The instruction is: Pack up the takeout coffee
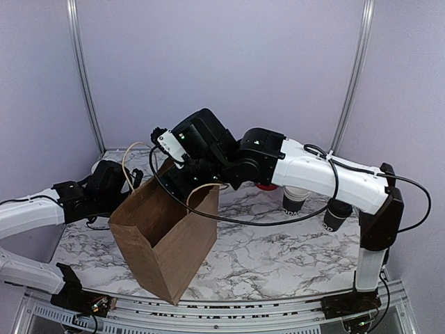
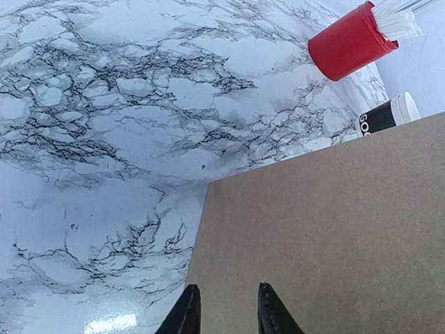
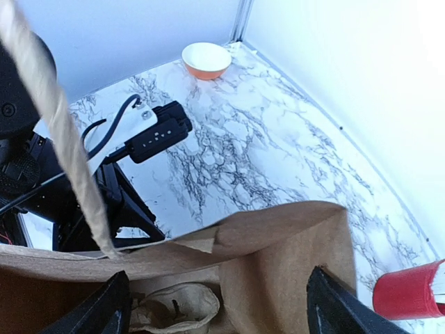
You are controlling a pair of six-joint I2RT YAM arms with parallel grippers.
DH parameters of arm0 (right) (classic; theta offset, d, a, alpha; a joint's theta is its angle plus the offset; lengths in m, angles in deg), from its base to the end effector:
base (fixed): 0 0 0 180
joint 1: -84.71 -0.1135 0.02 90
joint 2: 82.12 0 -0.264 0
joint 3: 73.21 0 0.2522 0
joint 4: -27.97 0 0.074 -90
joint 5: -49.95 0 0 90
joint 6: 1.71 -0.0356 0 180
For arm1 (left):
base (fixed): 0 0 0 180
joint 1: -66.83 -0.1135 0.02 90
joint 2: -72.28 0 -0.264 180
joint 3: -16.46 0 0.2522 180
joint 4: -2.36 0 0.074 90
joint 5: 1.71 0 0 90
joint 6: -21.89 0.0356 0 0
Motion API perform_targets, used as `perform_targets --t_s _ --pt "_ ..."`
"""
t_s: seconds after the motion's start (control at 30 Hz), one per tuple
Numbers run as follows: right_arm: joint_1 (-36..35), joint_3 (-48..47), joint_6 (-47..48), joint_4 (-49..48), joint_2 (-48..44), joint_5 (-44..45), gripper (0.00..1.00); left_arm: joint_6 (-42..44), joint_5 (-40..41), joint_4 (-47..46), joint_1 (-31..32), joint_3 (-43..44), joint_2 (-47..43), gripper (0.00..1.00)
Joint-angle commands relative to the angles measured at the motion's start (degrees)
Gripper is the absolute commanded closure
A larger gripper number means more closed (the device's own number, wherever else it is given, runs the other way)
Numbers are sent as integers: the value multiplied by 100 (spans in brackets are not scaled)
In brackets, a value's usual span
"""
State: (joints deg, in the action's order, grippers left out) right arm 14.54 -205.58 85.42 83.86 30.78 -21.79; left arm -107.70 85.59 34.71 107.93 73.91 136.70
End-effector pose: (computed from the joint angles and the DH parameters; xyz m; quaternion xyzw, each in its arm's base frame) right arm 0.1622 0.4170 0.3767 -0.4288 0.7733 0.1510 0.4419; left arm 0.1806 -0.1598 0.2516 0.0220 0.9033 -0.2932 0.3123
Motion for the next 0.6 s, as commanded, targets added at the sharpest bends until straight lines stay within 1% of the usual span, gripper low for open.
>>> perform_targets --t_s 0.0,0.13,0.33,0.43,0.5,0.57 --pt "-26 170 139 -712 -539 594 16 175 191 284 4 221 -192 70" --pt "-32 388 211 -1101 -715 922 14 180 257 286 4 284 -278 69" --pt "-32 366 216 -1388 -754 1270 12 262 370 367 -5 421 -417 69" --pt "-32 213 132 -1415 -716 1621 11 283 564 471 -43 501 -535 69" --pt "-15 61 81 -1386 -663 1866 10 265 765 569 -96 568 -658 65" --pt "5 -67 33 -1387 -638 2058 9 242 988 688 -163 660 -808 64"
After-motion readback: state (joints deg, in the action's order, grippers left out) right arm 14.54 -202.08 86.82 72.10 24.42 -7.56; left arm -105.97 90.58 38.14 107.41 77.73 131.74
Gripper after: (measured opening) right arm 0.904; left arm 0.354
